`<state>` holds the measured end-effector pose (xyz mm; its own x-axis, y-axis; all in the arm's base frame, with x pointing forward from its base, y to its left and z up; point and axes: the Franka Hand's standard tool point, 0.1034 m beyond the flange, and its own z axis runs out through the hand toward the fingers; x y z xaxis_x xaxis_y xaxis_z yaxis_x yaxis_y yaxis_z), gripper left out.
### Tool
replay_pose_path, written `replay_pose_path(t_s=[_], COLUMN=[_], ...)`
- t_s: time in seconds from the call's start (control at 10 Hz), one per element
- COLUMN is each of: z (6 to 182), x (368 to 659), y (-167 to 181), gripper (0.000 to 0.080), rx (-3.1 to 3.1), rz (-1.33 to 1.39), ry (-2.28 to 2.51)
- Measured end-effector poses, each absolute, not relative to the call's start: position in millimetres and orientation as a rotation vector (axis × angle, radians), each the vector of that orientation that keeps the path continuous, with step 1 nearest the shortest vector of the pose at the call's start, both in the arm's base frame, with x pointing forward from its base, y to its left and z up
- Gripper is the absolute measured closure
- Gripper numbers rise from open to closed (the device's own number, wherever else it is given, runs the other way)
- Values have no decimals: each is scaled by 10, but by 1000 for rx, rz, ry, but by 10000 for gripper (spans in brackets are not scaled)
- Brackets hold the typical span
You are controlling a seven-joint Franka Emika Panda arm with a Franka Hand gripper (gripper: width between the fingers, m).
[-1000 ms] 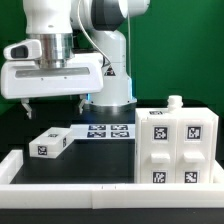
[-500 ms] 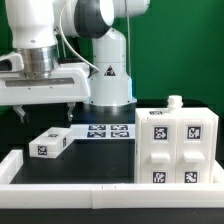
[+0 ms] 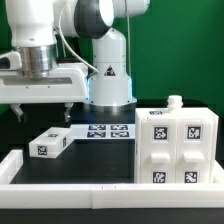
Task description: Assemble cabinet
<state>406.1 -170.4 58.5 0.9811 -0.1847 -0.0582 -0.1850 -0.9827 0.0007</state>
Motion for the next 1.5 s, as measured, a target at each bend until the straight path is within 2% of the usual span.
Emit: replay_pose_path(t_s=[0.3, 0.7, 1.1, 1.5], z=[453, 406, 205, 92], x=[4041, 4087, 3983, 3913], y=[-1694, -1549, -1511, -1503], gripper=[2, 2, 2, 2], rx=[-3098, -3103, -3139, -3167], rz=[99, 103, 82, 60], ry=[483, 456, 412, 352])
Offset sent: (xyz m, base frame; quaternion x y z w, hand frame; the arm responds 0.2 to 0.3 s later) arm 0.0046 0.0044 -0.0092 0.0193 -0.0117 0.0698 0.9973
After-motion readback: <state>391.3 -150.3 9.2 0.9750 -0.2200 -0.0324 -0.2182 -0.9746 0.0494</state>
